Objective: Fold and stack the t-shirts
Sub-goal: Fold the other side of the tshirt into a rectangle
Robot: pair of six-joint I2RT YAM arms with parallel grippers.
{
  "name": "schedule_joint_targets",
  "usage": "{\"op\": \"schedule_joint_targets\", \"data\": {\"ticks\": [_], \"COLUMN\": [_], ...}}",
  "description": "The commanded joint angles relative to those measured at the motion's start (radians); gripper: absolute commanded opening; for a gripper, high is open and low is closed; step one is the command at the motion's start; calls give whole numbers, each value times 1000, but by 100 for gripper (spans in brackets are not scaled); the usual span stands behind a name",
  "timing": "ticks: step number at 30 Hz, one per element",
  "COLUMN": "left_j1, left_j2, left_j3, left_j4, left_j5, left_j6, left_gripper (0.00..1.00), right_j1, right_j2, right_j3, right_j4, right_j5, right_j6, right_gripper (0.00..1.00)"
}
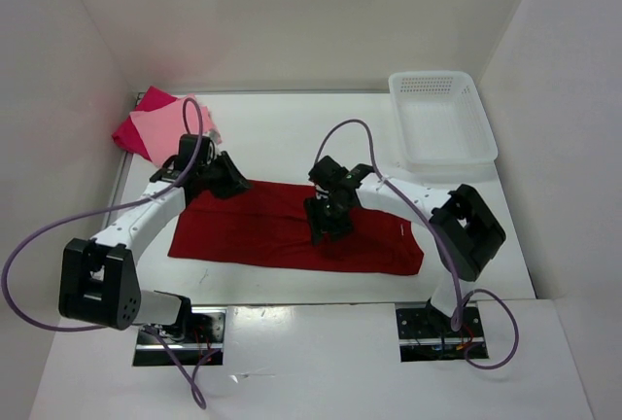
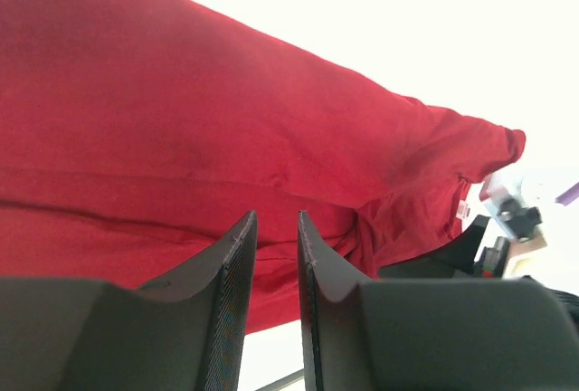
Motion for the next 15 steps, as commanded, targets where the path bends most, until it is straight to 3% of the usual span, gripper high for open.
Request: {"op": "schedule_joint_targets", "data": {"ticks": [1,2,3,6,7,9,13,15], "left_j1": [2,2,2,2,15,27,71,102], "left_j2": [52,69,105,196,219,288,366,385], "left_j3": [37,37,37,56,68,95,120,120], "left_j4": [36,37,46,78,78,99,121,133], "left_j5": [53,64,64,71,84,84,111,127], "left_j6": [28,40,50,74,74,74,83,83], "left_gripper": [32,32,32,32,32,32,32,32], "right_j1": [-43,-88,-116,-242,-276,-377,-511,-554], "right_j2": [-79,-91,-122,-180,-189,-198,-218,-218], "right_j3": [-4,-19,-28,-84,-99,-131,-142,-142], "right_j4": [21,30,40,115,131,169,194,203], "right_j5": [62,76,85,112,158,207,283,312], "right_j6": [13,22,37,51,63,64,42,31], "right_gripper": [62,60,42,9,6,5,41,46]}}
